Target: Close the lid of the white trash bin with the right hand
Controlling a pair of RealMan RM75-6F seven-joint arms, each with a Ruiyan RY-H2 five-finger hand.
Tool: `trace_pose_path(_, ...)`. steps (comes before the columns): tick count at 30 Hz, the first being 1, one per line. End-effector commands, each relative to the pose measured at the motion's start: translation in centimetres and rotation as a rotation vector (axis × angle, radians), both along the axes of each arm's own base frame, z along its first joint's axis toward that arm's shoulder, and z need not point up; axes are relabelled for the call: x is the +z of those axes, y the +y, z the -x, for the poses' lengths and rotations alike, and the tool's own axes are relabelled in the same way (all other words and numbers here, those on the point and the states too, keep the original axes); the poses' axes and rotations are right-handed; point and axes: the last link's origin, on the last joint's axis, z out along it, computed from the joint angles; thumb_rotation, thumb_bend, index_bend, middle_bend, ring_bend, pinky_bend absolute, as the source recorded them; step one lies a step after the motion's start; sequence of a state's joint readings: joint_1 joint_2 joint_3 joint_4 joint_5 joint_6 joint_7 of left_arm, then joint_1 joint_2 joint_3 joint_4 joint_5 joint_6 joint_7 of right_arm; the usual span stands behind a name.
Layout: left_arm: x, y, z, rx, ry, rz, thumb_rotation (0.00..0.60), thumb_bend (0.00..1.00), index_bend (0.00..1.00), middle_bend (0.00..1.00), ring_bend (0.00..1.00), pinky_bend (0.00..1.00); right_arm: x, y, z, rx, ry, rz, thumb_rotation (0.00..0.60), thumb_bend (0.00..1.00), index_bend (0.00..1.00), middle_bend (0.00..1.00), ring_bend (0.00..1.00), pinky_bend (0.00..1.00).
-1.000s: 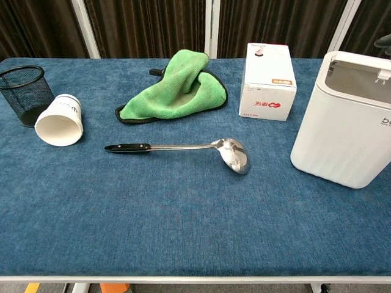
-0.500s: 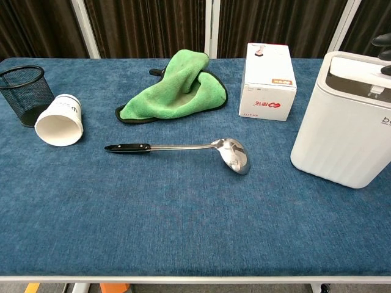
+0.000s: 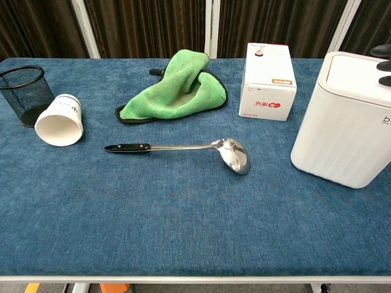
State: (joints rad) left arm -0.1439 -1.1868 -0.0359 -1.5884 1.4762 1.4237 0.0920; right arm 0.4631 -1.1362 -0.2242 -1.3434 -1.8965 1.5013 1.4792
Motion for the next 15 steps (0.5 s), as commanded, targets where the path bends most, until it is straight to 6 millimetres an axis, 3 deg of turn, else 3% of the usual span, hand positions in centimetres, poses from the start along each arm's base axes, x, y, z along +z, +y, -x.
trace_pose_path(1, 0.0, 0.0, 0.0, 0.001, -0.001, 0.0, 0.6, 0.0, 0.22, 0.24, 0.16, 0.14, -0.2, -0.1, 0.1, -0.01, -0.005, -0.017, 0.548, 0.98, 0.0, 0.04, 0.0, 0.0)
trace_pose_path(10, 0.1, 0.0, 0.1, 0.002, -0.003, -0.001, 0.6, 0.0, 0.22, 0.24, 0.16, 0.14, -1.3, -0.1, 0.5, -0.018, 0.005, -0.052, 0.548, 0.98, 0.0, 0.03, 0.0, 0.0)
trace_pose_path(15, 0.1, -0.1, 0.1, 0.003, -0.002, -0.004, 0.6, 0.0, 0.22, 0.24, 0.16, 0.14, -0.4, 0.2, -0.1, 0.021, -0.022, -0.003, 0.549, 0.98, 0.0, 0.03, 0.0, 0.0)
